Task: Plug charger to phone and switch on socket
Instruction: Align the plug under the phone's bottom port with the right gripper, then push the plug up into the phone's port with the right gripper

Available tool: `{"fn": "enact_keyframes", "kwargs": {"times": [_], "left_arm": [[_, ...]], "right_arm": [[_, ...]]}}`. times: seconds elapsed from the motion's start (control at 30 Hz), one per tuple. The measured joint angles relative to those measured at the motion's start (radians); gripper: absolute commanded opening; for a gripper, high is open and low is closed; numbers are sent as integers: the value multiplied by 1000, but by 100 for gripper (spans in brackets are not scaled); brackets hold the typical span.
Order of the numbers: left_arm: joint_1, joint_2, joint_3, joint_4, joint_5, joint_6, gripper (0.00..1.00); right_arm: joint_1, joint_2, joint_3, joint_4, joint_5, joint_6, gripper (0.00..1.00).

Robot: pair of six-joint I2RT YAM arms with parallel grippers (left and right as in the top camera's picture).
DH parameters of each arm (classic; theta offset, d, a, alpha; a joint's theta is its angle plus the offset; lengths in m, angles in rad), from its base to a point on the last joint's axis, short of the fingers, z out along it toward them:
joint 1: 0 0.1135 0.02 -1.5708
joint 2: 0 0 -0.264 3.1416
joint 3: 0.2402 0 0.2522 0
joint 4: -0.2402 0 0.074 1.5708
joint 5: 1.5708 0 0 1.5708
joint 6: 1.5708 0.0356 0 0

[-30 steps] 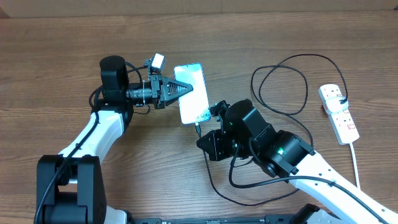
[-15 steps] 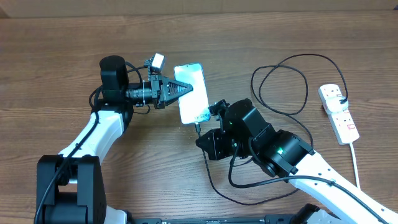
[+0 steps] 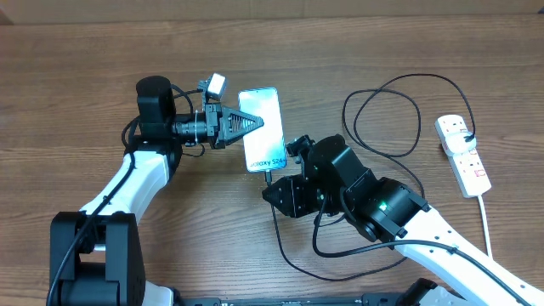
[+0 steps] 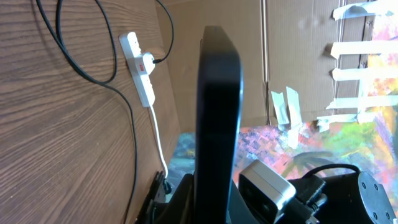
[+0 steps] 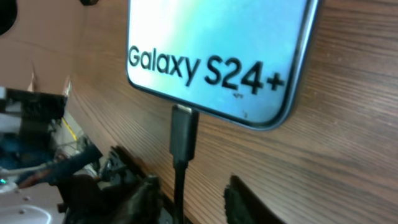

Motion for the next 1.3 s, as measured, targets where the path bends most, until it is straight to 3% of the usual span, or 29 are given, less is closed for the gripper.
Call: {"fn": "enact_keyframes", "kwargs": {"times": [0.3, 0.67, 1.13, 1.3], "left_arm": [[0, 0, 0, -17, -68, 15, 4], [-6, 0, 0, -75, -201, 26, 4], [-55, 0, 0, -76, -279, 41, 4], [-57, 0, 0, -74, -278, 51, 4]], "right_arm": [[1, 0, 0, 12, 20, -3, 46], [32, 4, 0, 27, 217, -4, 45], [56, 99, 0, 57, 318, -6, 4], [57, 99, 0, 62, 349, -10, 4]]}}
